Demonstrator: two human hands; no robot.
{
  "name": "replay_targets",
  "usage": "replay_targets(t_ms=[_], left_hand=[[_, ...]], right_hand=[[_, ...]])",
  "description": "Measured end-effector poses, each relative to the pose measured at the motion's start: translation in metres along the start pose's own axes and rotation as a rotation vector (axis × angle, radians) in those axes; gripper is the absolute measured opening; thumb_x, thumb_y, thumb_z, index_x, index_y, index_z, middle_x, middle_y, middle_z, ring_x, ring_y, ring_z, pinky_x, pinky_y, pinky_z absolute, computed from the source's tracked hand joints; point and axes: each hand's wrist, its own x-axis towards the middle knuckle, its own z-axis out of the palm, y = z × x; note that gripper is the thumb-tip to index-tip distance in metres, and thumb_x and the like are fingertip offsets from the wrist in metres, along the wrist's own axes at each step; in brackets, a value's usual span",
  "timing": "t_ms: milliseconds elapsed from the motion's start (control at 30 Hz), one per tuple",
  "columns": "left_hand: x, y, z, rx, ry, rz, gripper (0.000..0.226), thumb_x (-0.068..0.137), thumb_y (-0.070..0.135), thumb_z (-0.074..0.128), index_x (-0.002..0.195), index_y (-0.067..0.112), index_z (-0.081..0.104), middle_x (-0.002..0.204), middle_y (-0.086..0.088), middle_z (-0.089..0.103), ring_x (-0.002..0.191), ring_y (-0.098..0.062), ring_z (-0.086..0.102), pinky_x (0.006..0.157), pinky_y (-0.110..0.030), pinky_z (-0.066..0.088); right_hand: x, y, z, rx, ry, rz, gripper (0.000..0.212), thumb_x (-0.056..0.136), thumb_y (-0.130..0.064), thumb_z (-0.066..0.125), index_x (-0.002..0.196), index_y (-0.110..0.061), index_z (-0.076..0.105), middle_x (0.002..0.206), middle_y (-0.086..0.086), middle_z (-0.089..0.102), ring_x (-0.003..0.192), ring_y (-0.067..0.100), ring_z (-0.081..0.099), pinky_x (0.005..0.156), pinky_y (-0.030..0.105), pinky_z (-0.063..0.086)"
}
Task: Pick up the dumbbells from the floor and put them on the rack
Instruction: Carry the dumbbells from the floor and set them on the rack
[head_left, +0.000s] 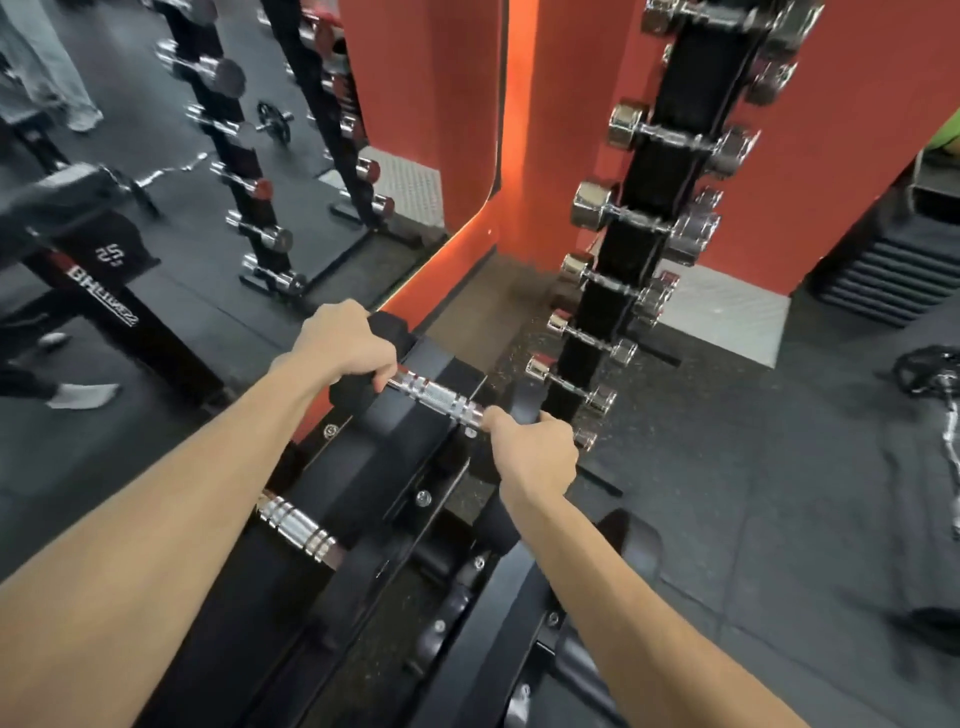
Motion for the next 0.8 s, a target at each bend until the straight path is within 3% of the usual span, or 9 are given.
replay_targets(t_ms=[100, 233, 400, 467, 533, 600, 700, 800], left_hand=[[0.027, -0.014, -0.009, 0.039, -0.044, -0.005, 0.049, 0.038, 0.014, 0.077, 0.086, 0.011, 0.069, 0.087, -0.009, 0.070, 0.071, -0.026, 0.066, 0.052, -0.024, 0.047], [0.060, -0.029, -0.009, 0.033, -0.074, 0.008, 0.054, 0.033, 0.013, 0.076, 0.087, 0.010, 0.070, 0.090, -0.010, 0.072, 0.077, -0.029, 0.070, 0.070, -0.036, 0.061], [0.087, -0.039, -0.003, -0.010, -0.139, 0.003, 0.059, 0.033, 0.013, 0.077, 0.092, 0.010, 0.069, 0.092, -0.009, 0.069, 0.075, -0.026, 0.068, 0.059, -0.027, 0.051], [0.095, -0.043, 0.002, -0.034, -0.168, -0.006, 0.060, 0.037, 0.012, 0.079, 0.096, 0.009, 0.068, 0.096, -0.010, 0.068, 0.075, -0.024, 0.065, 0.054, -0.025, 0.047], [0.106, -0.051, 0.006, -0.053, -0.194, -0.021, 0.061, 0.042, 0.010, 0.082, 0.102, 0.008, 0.069, 0.102, -0.012, 0.067, 0.077, -0.024, 0.064, 0.052, -0.024, 0.047], [0.112, -0.055, 0.010, -0.051, -0.197, -0.040, 0.063, 0.044, 0.010, 0.083, 0.106, 0.008, 0.070, 0.104, -0.014, 0.067, 0.081, -0.027, 0.066, 0.054, -0.026, 0.051], [0.116, -0.051, 0.023, -0.011, -0.162, 0.017, 0.077, 0.045, 0.011, 0.082, 0.120, 0.009, 0.068, 0.107, -0.014, 0.068, 0.091, -0.030, 0.067, 0.068, -0.033, 0.059], [0.113, -0.042, 0.031, 0.077, -0.152, 0.059, 0.069, 0.045, 0.013, 0.080, 0.112, 0.010, 0.065, 0.086, -0.006, 0.063, 0.070, -0.023, 0.060, 0.057, -0.026, 0.051]], right_hand=[[-0.002, -0.002, 0.032, -0.025, -0.012, 0.043, 0.032, 0.066, -0.043, 0.077, 0.082, -0.019, 0.064, 0.070, -0.008, 0.064, 0.073, 0.021, 0.066, 0.076, 0.038, 0.058], [0.002, -0.002, 0.059, -0.074, 0.019, 0.041, 0.055, 0.066, -0.046, 0.076, 0.109, -0.012, 0.066, 0.072, -0.005, 0.065, 0.073, 0.021, 0.067, 0.073, 0.040, 0.060], [0.012, -0.007, 0.075, -0.156, 0.043, 0.017, 0.061, 0.069, -0.044, 0.076, 0.119, -0.011, 0.067, 0.071, -0.006, 0.061, 0.076, 0.023, 0.067, 0.073, 0.038, 0.060], [0.016, -0.006, 0.081, -0.198, 0.054, -0.014, 0.043, 0.068, -0.044, 0.074, 0.096, -0.012, 0.068, 0.071, -0.004, 0.065, 0.072, 0.022, 0.067, 0.072, 0.037, 0.060], [0.019, -0.008, 0.088, -0.233, 0.076, -0.058, 0.044, 0.067, -0.045, 0.074, 0.068, -0.013, 0.043, 0.065, -0.006, 0.061, 0.067, 0.021, 0.065, 0.068, 0.035, 0.058], [0.021, -0.007, 0.092, -0.254, 0.085, -0.079, 0.053, 0.066, -0.047, 0.073, 0.065, -0.018, 0.029, 0.066, -0.004, 0.062, 0.068, 0.023, 0.066, 0.065, 0.033, 0.056], [0.026, 0.007, 0.087, -0.251, 0.079, -0.012, 0.043, 0.066, -0.046, 0.073, 0.068, -0.013, 0.047, 0.069, -0.003, 0.067, 0.064, 0.019, 0.064, 0.058, 0.028, 0.051], [0.034, 0.020, 0.083, -0.240, 0.085, 0.033, 0.034, 0.066, -0.044, 0.076, 0.068, -0.019, 0.053, 0.062, -0.008, 0.060, 0.056, 0.010, 0.055, 0.049, 0.024, 0.037]])
